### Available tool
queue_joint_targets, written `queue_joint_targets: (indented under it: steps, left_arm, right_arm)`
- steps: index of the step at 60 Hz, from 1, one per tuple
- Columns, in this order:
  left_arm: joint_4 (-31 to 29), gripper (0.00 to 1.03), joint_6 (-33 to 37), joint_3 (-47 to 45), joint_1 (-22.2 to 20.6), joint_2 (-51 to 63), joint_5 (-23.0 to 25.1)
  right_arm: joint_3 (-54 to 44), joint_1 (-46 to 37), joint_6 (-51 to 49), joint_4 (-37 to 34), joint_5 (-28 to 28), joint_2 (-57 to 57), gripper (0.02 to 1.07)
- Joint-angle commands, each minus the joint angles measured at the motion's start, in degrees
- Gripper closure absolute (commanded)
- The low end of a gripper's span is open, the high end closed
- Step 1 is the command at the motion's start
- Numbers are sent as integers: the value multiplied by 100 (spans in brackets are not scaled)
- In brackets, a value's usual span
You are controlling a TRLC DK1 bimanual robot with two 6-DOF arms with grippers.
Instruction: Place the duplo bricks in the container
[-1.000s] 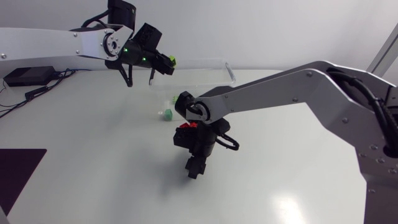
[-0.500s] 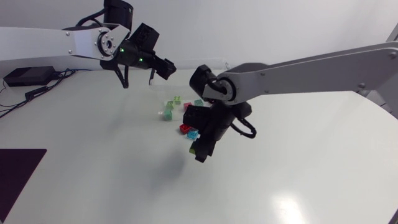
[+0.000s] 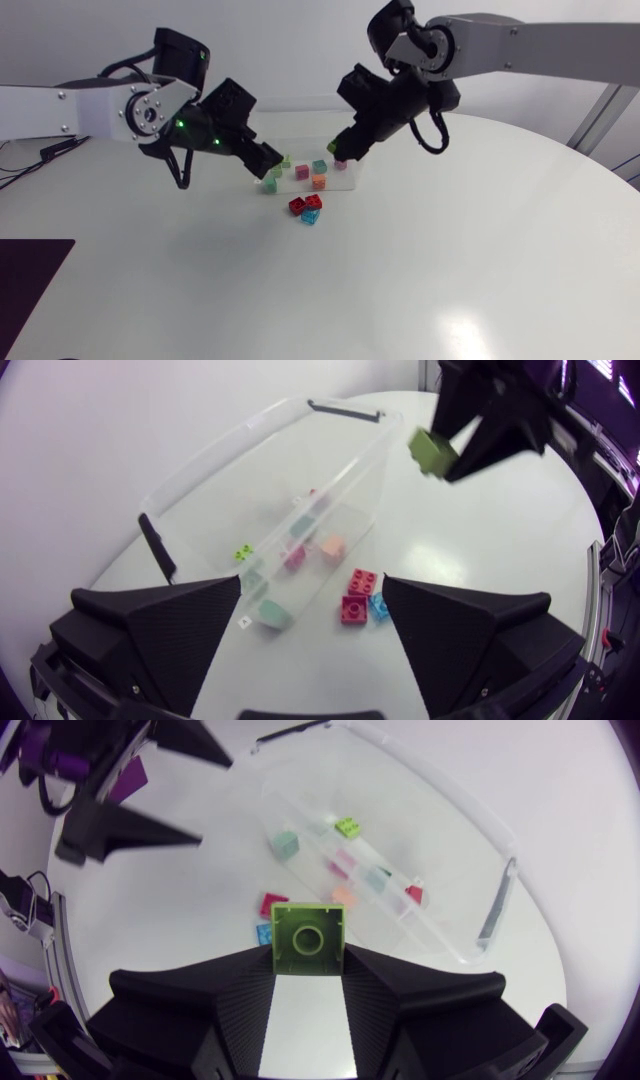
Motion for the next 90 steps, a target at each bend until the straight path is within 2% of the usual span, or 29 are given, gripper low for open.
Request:
queue_joint_targets:
  steps: [1,16,35,61,63,66,67,68,69,71,74,90]
  left_arm:
    - [153,5,163,-372,-135,-59,-23]
    - [593,5,287,-873,-363,310,-23]
    - [1173,5,330,-987,-407,1092,-23]
    - [1225,5,225,-767,-609,1356,-120]
    - [1234,5,216,-732,-627,1400,-137]
    - [1243,5,172,-671,-636,1462,-172]
    - [1252,5,120,-609,-653,1514,-225]
    - [1252,5,102,-574,-662,1532,-234]
    - [1252,5,84,-547,-680,1549,-252]
    - [1252,5,67,-512,-697,1585,-287]
    - [1261,5,23,-460,-768,1629,-339]
    - [1269,5,-232,-161,-1014,2006,-568]
  right_arm:
    - [321,-36,324,37,-34,266,78]
    - [1164,-176,816,19,62,758,79]
    - [2219,-378,1334,-174,159,1417,79]
    - [3274,-572,1712,-535,326,2384,78]
    - [3335,-598,1712,-535,335,2445,73]
    - [3414,-625,1756,-543,423,2507,60]
    - [3450,-633,1774,-543,440,2516,45]
    - [3458,-633,1791,-552,440,2516,38]
    - [3476,-651,1809,-552,449,2516,25]
    - [3494,-651,1818,-587,493,2507,13]
    - [3502,-651,1818,-666,537,2463,7]
    - [2483,-686,1818,-368,555,1505,7]
